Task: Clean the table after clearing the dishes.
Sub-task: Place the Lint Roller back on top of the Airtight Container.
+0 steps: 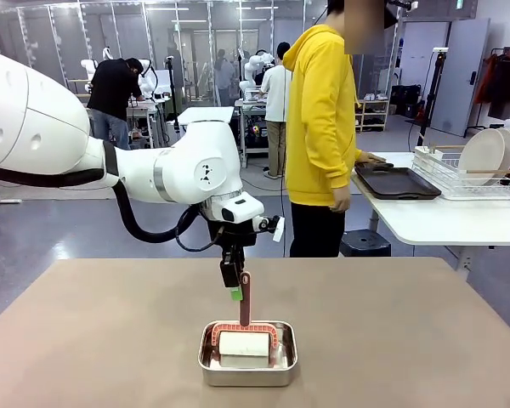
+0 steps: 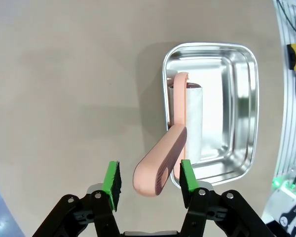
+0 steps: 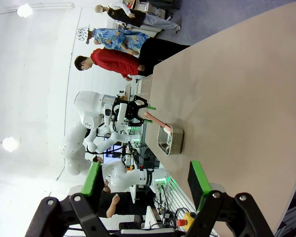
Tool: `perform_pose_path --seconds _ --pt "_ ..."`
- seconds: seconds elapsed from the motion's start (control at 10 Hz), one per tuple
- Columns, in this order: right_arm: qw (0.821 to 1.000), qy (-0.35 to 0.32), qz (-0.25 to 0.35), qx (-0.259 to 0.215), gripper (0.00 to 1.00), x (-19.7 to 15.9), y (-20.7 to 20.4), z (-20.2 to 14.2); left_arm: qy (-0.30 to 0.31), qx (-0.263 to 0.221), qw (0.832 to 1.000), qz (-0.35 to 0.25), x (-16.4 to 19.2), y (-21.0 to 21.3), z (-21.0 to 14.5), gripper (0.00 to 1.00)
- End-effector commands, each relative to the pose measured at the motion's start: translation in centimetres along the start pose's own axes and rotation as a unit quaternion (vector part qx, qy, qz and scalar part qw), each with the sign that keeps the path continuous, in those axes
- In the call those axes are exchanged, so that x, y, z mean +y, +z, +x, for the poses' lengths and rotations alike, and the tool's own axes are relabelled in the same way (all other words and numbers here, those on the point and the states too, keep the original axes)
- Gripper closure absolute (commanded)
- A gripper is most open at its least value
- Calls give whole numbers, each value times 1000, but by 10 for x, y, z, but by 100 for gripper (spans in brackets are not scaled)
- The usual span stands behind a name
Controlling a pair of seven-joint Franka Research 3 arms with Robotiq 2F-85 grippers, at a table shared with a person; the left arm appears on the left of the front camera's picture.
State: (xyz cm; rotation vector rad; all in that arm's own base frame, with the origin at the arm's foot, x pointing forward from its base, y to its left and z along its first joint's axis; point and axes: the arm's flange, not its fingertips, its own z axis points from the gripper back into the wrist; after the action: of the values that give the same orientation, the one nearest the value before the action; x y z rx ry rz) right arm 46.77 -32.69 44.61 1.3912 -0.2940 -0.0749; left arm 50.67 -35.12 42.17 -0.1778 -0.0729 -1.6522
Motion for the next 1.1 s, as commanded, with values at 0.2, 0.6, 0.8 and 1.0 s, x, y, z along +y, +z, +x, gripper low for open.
perform_pose_path --seconds 0.2,0.6,0.8,1.0 --pt "1000 0 6 -3 13 4 -4 -6 -13 -2 1000 10 -6 20 -5 7" --pt "1000 0 6 -3 13 4 -4 -6 -25 -8 1000 16 -11 32 4 0" --pt "1000 0 6 -3 13 4 -4 -6 -4 -3 1000 17 -5 23 3 0" --pt "1000 0 6 -3 13 4 -4 -6 -4 -3 1000 17 -5 23 3 0"
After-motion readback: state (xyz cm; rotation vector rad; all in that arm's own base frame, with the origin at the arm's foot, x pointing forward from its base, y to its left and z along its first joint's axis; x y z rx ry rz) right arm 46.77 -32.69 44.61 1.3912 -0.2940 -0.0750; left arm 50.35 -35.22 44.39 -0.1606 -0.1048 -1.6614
